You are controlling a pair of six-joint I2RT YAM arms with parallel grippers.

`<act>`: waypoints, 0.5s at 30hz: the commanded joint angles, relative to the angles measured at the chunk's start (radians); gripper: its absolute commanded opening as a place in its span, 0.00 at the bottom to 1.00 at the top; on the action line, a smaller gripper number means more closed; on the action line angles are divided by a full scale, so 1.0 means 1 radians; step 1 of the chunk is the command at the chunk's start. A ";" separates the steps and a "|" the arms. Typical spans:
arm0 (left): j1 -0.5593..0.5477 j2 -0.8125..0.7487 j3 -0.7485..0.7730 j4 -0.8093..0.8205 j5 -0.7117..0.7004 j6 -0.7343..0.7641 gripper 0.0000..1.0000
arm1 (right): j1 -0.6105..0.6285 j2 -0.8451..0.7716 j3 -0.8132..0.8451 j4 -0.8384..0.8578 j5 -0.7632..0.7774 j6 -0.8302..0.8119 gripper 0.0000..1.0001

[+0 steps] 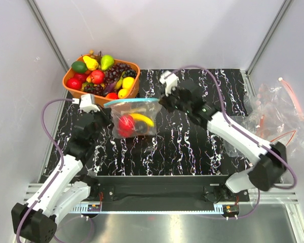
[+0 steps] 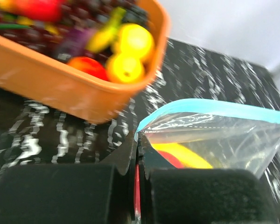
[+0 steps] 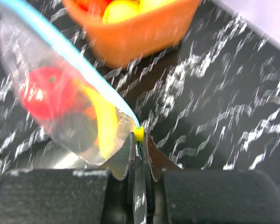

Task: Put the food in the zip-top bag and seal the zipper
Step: Place the zipper food storage bag at the center of the board.

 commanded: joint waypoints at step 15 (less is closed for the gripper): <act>0.075 -0.041 0.352 -0.392 0.017 0.007 0.99 | -0.016 0.013 0.247 -0.113 0.623 0.432 1.00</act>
